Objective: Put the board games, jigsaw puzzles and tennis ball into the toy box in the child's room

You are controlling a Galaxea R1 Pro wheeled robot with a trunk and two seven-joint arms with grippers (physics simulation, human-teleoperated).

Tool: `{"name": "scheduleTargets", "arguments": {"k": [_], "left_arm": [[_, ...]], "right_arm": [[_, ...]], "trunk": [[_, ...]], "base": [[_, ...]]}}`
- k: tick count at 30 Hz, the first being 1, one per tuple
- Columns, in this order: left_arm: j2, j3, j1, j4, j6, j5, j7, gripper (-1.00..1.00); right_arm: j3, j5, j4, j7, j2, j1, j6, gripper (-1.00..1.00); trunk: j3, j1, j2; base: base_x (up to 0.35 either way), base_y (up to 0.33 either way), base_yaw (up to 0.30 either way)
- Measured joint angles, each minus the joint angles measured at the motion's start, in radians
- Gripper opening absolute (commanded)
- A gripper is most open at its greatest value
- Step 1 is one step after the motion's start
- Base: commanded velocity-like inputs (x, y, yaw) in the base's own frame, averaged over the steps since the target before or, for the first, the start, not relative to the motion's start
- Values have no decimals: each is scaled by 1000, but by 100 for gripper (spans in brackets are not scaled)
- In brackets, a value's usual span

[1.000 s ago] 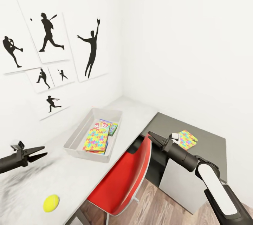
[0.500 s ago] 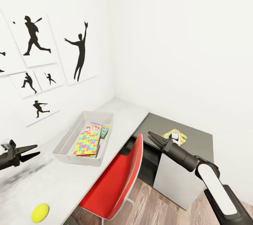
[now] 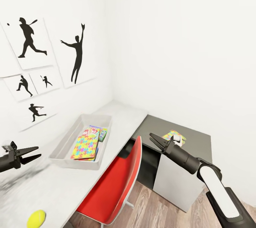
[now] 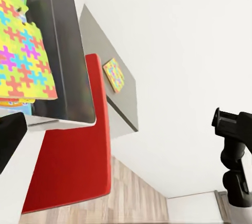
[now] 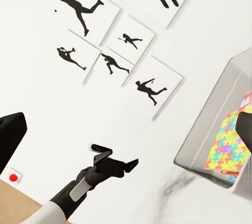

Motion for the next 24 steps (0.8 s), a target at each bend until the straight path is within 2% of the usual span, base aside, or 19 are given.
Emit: {"name": "scheduleTargets", "arguments": {"k": [12,24], "left_arm": [[0,1,0,-1,1,0,0,100],[0,1,0,-2,1,0,0,100]], "right_arm": [[0,0,1,0,-1,0,-1,100],[1,0,0,-5,3,0,-2,100]], "trunk": [[0,0,0],[0,0,0]], "base": [[-81,0,-262],[-3,0,-33]]}}
